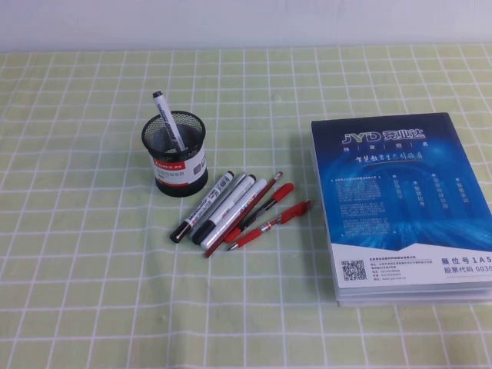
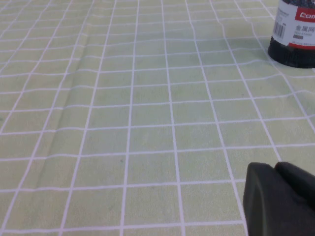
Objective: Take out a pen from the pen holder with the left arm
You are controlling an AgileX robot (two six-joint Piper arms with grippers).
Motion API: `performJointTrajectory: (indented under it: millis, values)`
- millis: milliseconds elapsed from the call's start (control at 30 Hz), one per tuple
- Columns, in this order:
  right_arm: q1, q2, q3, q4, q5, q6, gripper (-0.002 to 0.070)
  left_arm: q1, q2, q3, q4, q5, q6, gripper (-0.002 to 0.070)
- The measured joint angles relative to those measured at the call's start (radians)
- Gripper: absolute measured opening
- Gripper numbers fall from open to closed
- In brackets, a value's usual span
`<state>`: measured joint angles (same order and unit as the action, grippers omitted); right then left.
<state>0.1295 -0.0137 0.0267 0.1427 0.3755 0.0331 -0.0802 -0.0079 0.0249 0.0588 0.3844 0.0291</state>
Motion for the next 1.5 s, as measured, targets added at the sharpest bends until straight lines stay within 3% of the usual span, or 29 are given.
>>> performJointTrajectory:
  millis: [1233,1500]
  values:
    - [0.0,0.0,0.0,0.0,0.0,0.0,-0.0015,0.0,0.0,0.0,-0.048,-0.064,-0.017,-0.0002]
    - [0.0,0.0,0.0,0.0,0.0,0.0,-0.0015,0.0,0.0,0.0,-0.213,-0.174,-0.172,-0.0002]
